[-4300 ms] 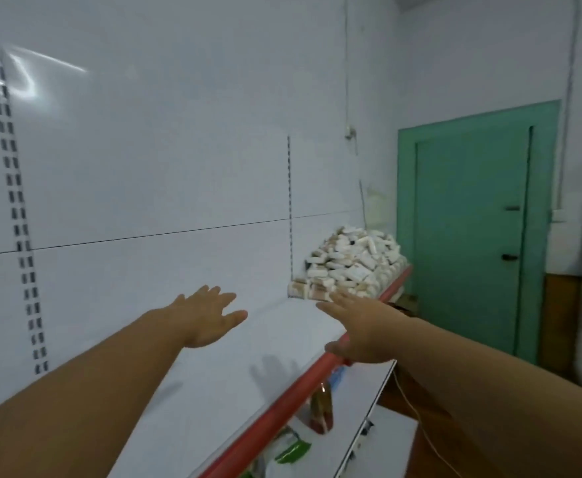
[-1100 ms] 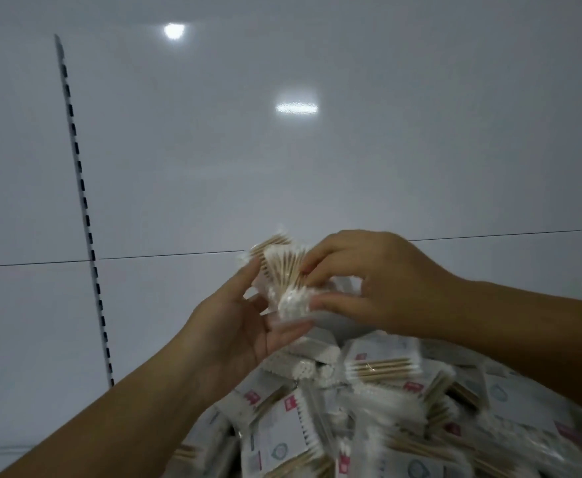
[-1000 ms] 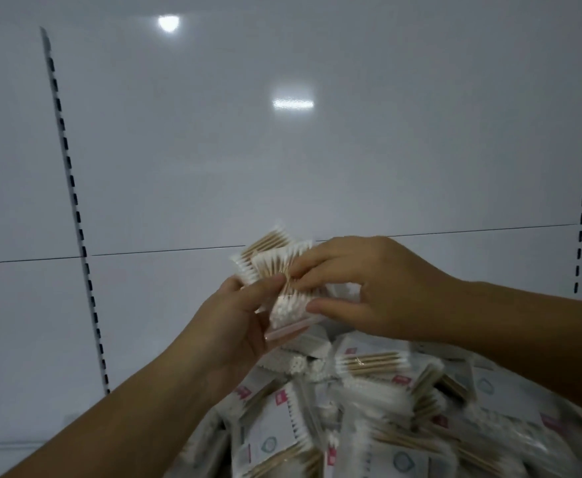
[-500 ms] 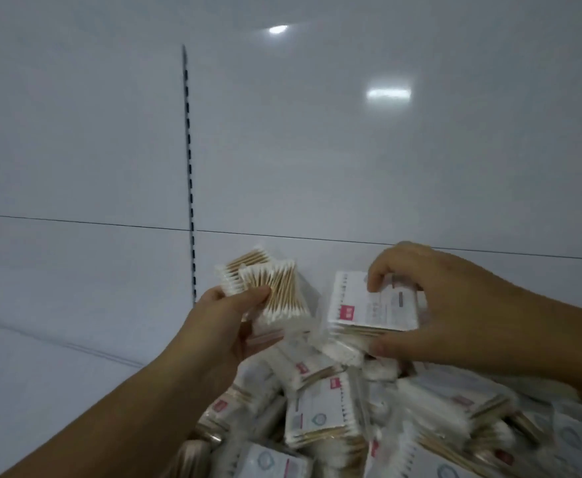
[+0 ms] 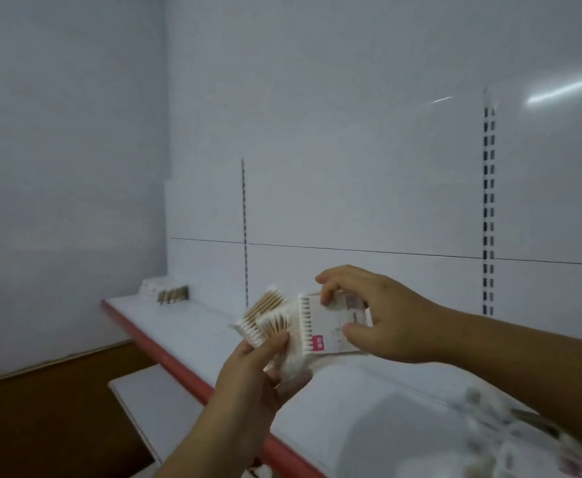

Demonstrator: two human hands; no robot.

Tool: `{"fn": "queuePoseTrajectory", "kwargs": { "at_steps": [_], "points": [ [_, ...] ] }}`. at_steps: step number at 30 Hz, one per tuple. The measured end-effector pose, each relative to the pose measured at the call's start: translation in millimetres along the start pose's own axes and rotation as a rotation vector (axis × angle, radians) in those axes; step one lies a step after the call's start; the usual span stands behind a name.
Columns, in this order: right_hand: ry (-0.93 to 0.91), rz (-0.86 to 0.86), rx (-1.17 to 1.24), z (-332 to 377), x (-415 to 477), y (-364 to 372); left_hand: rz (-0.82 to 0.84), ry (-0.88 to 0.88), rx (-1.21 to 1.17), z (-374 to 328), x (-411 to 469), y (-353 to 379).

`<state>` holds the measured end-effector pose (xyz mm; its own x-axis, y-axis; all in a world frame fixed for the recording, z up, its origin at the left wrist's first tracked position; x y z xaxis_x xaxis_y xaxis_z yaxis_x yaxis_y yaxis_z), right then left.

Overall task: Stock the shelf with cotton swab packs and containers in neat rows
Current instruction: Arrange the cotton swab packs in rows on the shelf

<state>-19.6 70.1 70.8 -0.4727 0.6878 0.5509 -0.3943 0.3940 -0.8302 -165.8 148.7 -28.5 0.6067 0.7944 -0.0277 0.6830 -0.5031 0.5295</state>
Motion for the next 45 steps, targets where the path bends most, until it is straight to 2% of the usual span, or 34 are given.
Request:
{"fn": "queuePoseTrajectory", "kwargs": {
  "at_steps": [4,8,11,15,18,22,27,31,36,42,45],
  "points": [
    [0.065,0.117,0.139,-4.4,93.3,78.0,-0.097,-0.05,-0.068,-46.7,-1.0,-109.5],
    [0.1,0.118,0.208,-15.6,162.0,140.6,-0.154,-0.069,-0.155,-83.8,17.8,-192.9],
    [0.074,0.099,0.194,-29.9,206.8,186.4,-0.216,-0.079,-0.198,-105.6,48.7,-240.9],
    [0.069,0.163,0.123,-62.8,264.8,244.5,-0.271,-0.144,-0.244,-120.4,98.7,-302.7],
    [0.081,0.122,0.209,-95.7,319.0,289.1,-0.275,-0.161,-0.244,-149.2,140.1,-357.6],
    [0.127,0.211,0.217,-133.3,389.6,351.2,-0.351,-0.145,-0.236,-205.1,190.2,-430.5],
    [0.151,0.211,0.202,-169.8,484.8,404.9,-0.301,-0.148,-0.231,-255.3,235.6,-516.1],
    [0.118,0.267,-0.023,-190.1,556.8,461.9,-0.271,-0.135,-0.269,-296.0,277.4,-588.7],
    [0.182,0.14,-0.119,-226.6,639.7,527.9,-0.203,-0.146,-0.273,-354.9,340.2,-674.8],
    [0.394,-0.066,-0.15,-282.4,723.8,594.6,-0.092,-0.142,-0.193,-437.3,420.6,-749.2],
    [0.413,-0.066,-0.171,-309.4,747.9,631.9,-0.038,-0.163,-0.273,-456.3,464.0,-785.0]
  ]
}}
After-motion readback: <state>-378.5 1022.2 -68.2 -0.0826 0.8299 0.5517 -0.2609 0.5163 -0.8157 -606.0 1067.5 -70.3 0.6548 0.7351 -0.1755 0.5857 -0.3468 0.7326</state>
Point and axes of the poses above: each hand's wrist, its own x-axis towards the middle knuckle, its own y-axis out of the palm, z = x × y, the point moved 4 cm from there along x, towards the middle knuckle, and after that the axes turned 14 degrees about -y, right-handed, at the moved point
